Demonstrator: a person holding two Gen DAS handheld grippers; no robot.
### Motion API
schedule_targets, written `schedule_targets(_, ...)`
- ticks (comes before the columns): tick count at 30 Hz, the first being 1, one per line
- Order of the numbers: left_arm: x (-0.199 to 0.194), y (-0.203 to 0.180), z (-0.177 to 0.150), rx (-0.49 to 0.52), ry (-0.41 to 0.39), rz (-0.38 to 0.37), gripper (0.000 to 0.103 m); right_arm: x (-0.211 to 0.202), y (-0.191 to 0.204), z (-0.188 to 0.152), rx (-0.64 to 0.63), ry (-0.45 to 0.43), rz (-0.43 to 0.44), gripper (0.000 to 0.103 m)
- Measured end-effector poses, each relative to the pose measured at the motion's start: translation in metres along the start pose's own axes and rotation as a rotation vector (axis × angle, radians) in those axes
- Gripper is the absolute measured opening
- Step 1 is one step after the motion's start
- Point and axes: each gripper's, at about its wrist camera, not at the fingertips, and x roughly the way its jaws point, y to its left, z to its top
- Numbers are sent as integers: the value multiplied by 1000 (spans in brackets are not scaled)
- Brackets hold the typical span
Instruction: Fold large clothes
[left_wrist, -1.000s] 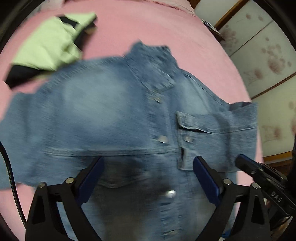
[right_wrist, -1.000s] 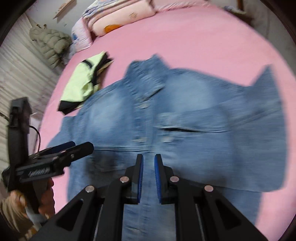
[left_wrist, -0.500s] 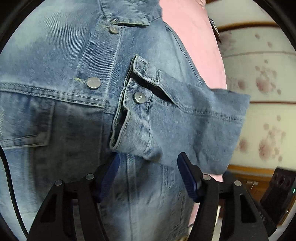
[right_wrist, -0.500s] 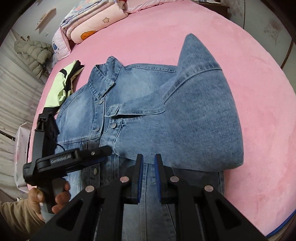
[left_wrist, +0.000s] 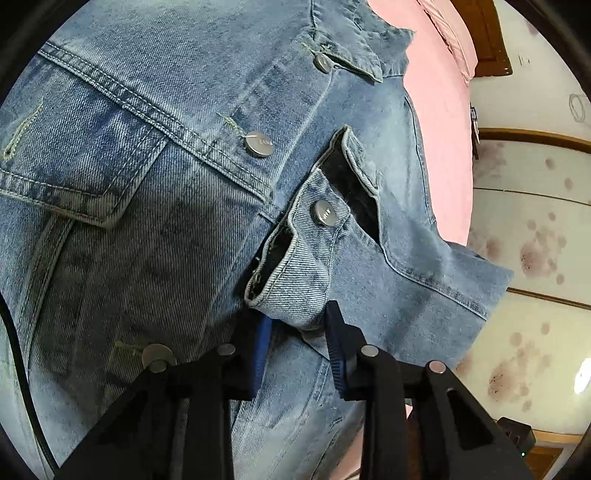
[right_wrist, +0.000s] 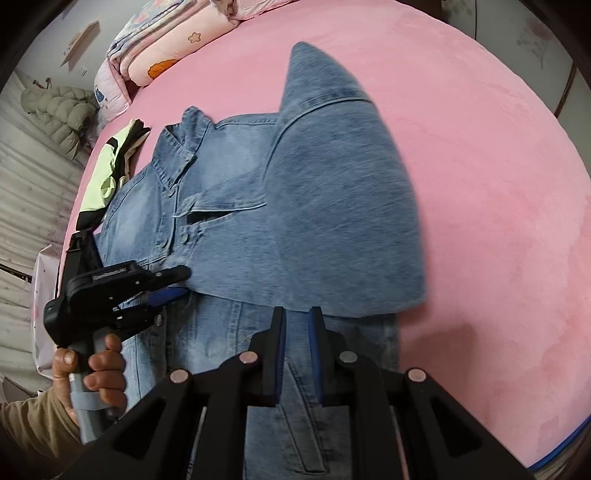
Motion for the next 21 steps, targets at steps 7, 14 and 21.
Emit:
schedule_targets(7,10,-3,-3,-48,-7,4,28,1,-10,-1,5,3,8,12)
schedule_targets(14,-29,-78,-8,185,-140,14,13,1,-17,-9,-8,18,-22,12)
schedule_targets(21,-123,-138,9,323,-454,-41,13,-4,-24,-6,-29,-5,-66,12)
